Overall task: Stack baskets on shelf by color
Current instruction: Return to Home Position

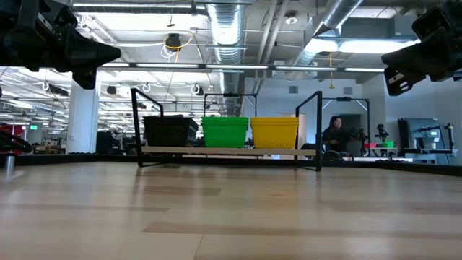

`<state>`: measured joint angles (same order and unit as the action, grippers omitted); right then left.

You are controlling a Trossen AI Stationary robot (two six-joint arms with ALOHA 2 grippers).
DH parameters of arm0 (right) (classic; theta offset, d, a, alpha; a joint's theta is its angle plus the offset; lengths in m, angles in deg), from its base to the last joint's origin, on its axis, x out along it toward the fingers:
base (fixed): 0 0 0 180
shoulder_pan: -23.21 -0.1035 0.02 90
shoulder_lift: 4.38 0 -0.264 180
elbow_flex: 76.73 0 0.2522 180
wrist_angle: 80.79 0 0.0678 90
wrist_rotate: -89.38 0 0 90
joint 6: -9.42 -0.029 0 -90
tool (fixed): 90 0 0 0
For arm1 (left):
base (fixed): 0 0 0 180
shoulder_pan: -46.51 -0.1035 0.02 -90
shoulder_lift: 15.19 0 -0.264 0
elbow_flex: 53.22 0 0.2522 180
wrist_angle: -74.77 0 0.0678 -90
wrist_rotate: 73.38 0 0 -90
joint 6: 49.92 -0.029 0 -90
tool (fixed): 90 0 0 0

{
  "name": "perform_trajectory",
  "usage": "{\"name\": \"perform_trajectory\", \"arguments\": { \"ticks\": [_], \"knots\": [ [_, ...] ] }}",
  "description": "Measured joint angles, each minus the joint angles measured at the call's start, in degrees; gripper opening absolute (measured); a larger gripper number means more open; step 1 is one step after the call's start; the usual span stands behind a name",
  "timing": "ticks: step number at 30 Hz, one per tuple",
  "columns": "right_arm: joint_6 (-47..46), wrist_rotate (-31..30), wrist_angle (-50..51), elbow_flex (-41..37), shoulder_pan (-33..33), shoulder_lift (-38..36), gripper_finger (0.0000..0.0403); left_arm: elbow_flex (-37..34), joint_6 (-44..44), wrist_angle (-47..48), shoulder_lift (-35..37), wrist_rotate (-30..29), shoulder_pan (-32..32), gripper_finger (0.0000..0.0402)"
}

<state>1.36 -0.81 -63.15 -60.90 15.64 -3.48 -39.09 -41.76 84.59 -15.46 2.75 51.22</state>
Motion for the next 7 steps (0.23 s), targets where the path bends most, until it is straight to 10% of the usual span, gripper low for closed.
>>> {"name": "perform_trajectory", "arguments": {
  "ticks": [7],
  "knots": [
    [0.01,0.0,0.0,0.0,0.0,0.0,0.0028,0.0,0.0,0.0,0.0,0.0,0.0,0.0]
  ]
}}
